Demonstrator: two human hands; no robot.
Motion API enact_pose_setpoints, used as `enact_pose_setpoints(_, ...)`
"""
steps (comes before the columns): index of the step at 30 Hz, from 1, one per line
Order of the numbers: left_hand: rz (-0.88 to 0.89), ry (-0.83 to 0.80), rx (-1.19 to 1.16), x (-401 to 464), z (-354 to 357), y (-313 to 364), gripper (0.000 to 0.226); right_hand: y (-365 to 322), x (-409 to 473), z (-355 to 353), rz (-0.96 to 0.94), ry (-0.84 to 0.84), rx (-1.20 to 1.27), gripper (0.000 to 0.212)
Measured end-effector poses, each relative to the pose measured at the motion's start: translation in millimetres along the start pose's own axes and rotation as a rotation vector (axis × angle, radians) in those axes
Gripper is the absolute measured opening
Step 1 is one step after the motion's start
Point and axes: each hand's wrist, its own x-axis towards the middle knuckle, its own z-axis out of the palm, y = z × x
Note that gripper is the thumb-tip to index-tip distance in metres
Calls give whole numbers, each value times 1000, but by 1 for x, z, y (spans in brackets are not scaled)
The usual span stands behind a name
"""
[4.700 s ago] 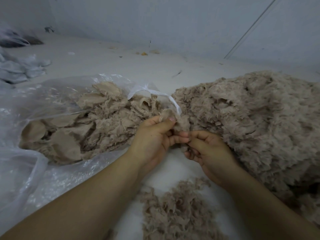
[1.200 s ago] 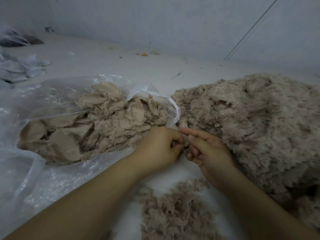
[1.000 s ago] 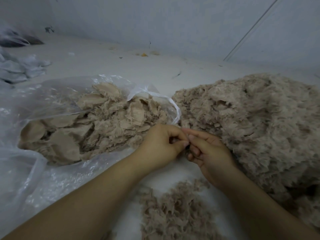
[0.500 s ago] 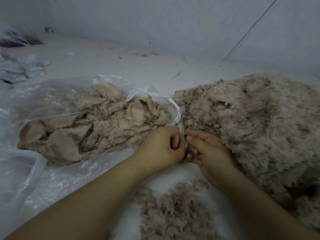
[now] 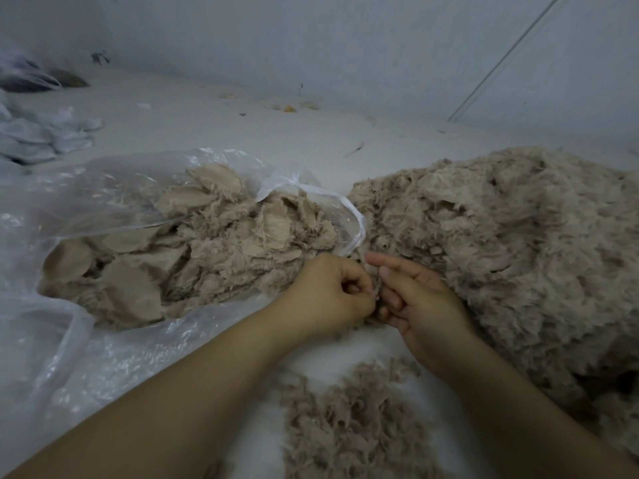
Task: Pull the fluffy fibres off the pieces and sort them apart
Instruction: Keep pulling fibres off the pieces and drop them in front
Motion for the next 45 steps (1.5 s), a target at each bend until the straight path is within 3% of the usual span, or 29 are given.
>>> enact_pose_setpoints(4,102,-76,14,-2,-2,4,10,0,0,-1,-10,-6,-7,27)
enact_pose_setpoints(14,46,-249,59,-7,-22,14,24,-1,0,0,11,30,63,22)
enact_pose_setpoints(17,30,-203,55,-6,-20,12,27,0,-1,0,-6,27,38,22)
enact_pose_setpoints(21,-78,74,88,1,-2,4,32,0,-1,0,-4,32,31,24)
enact_pose_setpoints(23,-107,136,136,4,4,3,31,0,0,-1,-3,29,32,25)
enact_pose_setpoints(28,-57,-77,141,3,-1,2,13,2,2,-3,-27,-28,30,27)
enact_pose_setpoints(30,-4,-104,116,1,-1,3,19,3,2,-3,-16,-43,29,27)
enact_pose_setpoints(36,-85,-59,-123,-1,-4,6,16,0,2,-1,44,34,23,24)
enact_pose_setpoints(45,-104,44,-315,-4,-6,15,37,-3,2,1,82,81,48,20)
